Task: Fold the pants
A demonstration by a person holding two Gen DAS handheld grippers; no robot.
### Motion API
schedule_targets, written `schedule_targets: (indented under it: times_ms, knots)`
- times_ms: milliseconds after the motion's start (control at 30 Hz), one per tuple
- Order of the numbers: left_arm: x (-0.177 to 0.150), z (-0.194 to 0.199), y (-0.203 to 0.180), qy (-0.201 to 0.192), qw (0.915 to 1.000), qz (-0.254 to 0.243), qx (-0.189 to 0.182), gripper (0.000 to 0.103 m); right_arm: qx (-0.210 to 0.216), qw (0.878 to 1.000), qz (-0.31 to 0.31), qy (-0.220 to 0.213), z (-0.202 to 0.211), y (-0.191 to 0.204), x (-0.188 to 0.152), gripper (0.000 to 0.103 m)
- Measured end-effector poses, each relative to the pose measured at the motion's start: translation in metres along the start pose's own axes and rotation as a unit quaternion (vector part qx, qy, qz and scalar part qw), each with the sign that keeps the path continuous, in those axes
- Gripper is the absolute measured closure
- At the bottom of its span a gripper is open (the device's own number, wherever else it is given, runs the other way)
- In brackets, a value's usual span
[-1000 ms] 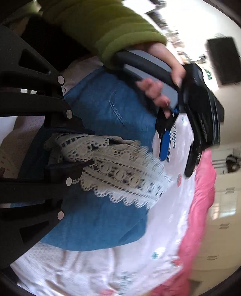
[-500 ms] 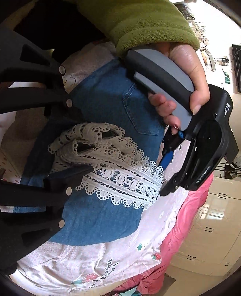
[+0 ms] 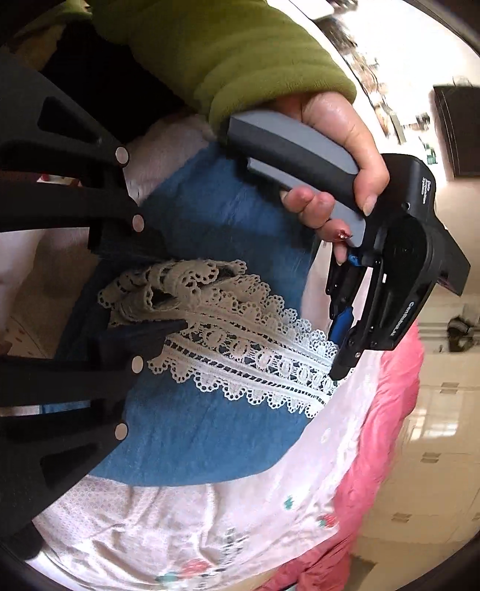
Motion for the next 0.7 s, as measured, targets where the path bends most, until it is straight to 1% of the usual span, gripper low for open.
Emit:
schedule_targets:
  times_ms: [33, 133, 167, 233, 300, 333, 367, 400, 467, 500, 600, 667, 700]
  knots:
    - [-0.001, 0.005, 0.003, -0.002, 0.9998, -0.009, 0.018, 0.091, 0.001, 1.000, 0.011, 0.001, 0.000, 0.004, 0.000, 0.077]
    - [-0.006, 0.002, 0.013, 0.007, 0.9991, -0.005, 0.041, 0.091, 0.014, 0.999, 0.028, 0.009, -0.006, 0.019, -0.004, 0.076]
    - [-0.008, -0.001, 0.021, 0.013, 0.9983, -0.005, 0.057, 0.091, 0.013, 0.999, 0.036, 0.016, -0.010, 0.022, -0.007, 0.074]
    - [-0.014, -0.009, 0.035, 0.030, 0.9973, 0.014, 0.065, 0.086, 0.011, 0.998, 0.050, 0.025, -0.016, 0.030, -0.013, 0.070]
    - [-0.018, -0.015, 0.043, 0.036, 0.9966, 0.020, 0.071, 0.077, 0.018, 0.998, 0.052, 0.022, -0.016, 0.035, -0.016, 0.061]
    - [-0.019, -0.017, 0.045, 0.039, 0.9964, 0.018, 0.073, 0.077, 0.025, 0.998, 0.052, 0.019, -0.014, 0.038, -0.015, 0.060]
    - [-0.019, -0.017, 0.044, 0.037, 0.9965, 0.015, 0.074, 0.075, 0.034, 0.998, 0.050, 0.016, -0.011, 0.040, -0.014, 0.055]
    - [-0.018, -0.016, 0.043, 0.036, 0.9966, 0.012, 0.074, 0.070, 0.048, 0.998, 0.045, 0.013, -0.008, 0.042, -0.013, 0.052]
    - [-0.014, -0.014, 0.042, 0.028, 0.9961, -0.001, 0.084, 0.062, 0.069, 0.997, 0.036, 0.005, 0.002, 0.046, -0.011, 0.050]
    - [-0.013, -0.012, 0.043, 0.025, 0.9956, -0.005, 0.091, 0.060, 0.076, 0.996, 0.034, 0.002, 0.006, 0.048, -0.011, 0.049]
    - [-0.007, -0.005, 0.043, 0.012, 0.9951, -0.008, 0.098, 0.057, 0.097, 0.995, 0.012, -0.009, 0.021, 0.043, -0.006, 0.049]
    - [-0.002, 0.003, 0.039, 0.000, 0.9949, -0.015, 0.100, 0.054, 0.096, 0.995, -0.010, -0.020, 0.035, 0.034, -0.003, 0.048]
    - [0.000, 0.007, 0.036, -0.006, 0.9947, -0.020, 0.100, 0.050, 0.091, 0.995, -0.016, -0.023, 0.036, 0.025, 0.000, 0.047]
Point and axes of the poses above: each gripper's, at about its wrist camera, not at the fingertips, and z roughly against the way its jaws point, y to its left, x to its top, the point moved 8 cm from there along -z, roughly the way its jaws point, and after that the axes turned 11 degrees about -y, right-handed, at the moved point
